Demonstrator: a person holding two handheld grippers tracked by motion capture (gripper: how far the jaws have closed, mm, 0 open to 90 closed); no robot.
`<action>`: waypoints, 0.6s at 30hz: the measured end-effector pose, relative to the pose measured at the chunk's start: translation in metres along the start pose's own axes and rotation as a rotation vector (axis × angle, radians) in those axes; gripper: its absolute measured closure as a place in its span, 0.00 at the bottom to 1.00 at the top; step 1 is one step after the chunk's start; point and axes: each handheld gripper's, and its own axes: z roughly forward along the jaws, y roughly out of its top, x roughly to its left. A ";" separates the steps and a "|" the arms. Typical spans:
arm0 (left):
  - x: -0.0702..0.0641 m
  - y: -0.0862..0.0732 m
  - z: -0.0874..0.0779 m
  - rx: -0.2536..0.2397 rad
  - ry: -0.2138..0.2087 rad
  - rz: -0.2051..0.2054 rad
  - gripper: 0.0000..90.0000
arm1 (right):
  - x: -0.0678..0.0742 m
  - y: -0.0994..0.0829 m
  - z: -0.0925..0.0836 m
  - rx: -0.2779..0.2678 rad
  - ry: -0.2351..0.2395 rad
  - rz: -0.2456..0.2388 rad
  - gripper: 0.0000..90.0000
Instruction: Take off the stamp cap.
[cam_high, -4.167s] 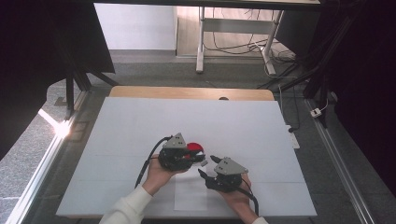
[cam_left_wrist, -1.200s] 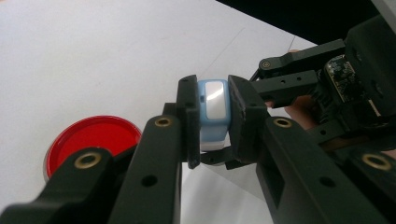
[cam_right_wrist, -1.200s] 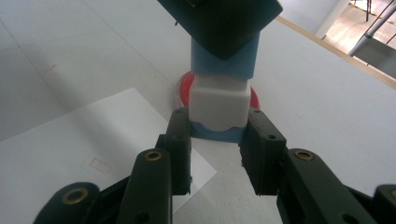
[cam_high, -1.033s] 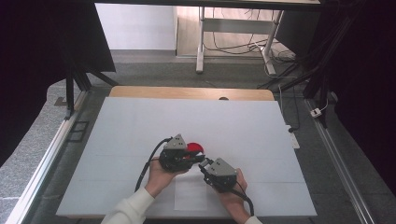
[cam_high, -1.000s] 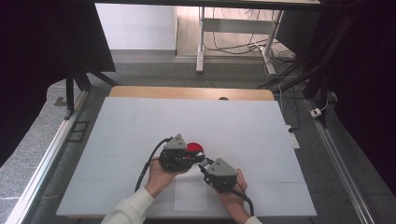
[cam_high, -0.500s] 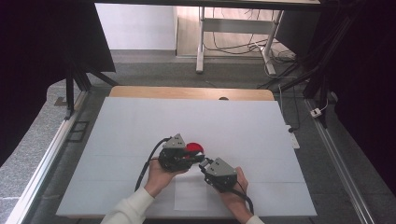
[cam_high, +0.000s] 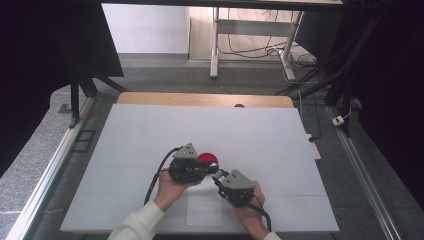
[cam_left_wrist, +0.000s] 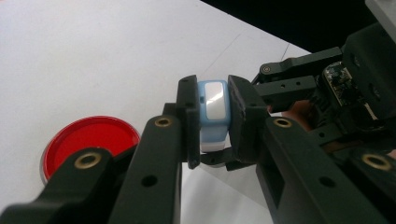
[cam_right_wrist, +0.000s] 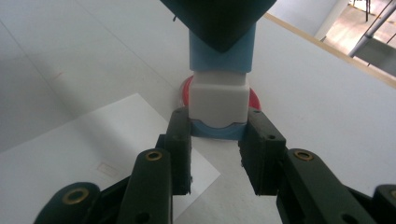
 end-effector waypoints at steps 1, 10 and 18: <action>0.000 0.000 0.000 0.000 -0.001 -0.003 0.84 | 0.000 0.000 0.000 -0.002 0.001 -0.011 0.72; 0.001 -0.001 -0.001 -0.008 -0.008 -0.009 0.84 | -0.003 0.003 -0.001 0.020 0.021 -0.027 0.72; 0.011 0.002 -0.034 -0.124 0.075 -0.013 0.84 | -0.012 -0.014 -0.002 0.026 -0.004 0.057 0.73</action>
